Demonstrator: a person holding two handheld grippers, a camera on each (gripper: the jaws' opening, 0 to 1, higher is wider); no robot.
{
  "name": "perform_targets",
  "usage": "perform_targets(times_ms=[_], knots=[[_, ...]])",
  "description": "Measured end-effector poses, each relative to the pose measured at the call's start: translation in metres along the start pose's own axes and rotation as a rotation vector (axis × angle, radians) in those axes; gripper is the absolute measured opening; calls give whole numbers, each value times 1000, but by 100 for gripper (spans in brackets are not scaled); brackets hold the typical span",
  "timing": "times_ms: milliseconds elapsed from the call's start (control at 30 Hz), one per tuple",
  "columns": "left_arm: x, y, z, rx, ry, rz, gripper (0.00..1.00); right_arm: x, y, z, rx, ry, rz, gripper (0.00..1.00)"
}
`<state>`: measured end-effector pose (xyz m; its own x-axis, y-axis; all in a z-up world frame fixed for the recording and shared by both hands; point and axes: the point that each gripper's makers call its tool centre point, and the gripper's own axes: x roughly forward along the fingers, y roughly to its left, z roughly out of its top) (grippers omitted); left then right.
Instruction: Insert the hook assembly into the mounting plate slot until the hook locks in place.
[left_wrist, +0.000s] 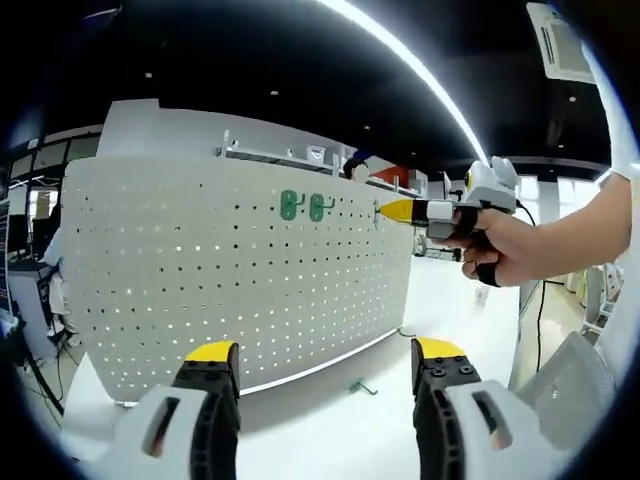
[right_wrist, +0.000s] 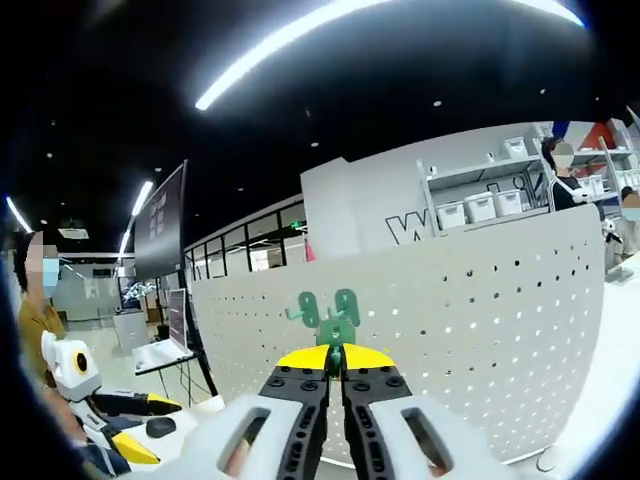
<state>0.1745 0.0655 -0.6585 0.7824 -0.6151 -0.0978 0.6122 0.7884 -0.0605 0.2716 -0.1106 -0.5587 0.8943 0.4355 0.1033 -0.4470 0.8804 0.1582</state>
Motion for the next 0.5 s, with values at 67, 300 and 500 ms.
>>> perform_targets(times_ms=[67, 300, 500], knots=[[-4, 1, -1, -1, 0, -5, 72, 2, -3, 2, -1, -7, -6, 0], [-14, 5, -4, -1, 7, -22, 71, 10, -10, 6, -8, -20, -21, 0], [-19, 11, -7, 2, 14, -26, 70, 15, -18, 10, -14, -29, -34, 0]])
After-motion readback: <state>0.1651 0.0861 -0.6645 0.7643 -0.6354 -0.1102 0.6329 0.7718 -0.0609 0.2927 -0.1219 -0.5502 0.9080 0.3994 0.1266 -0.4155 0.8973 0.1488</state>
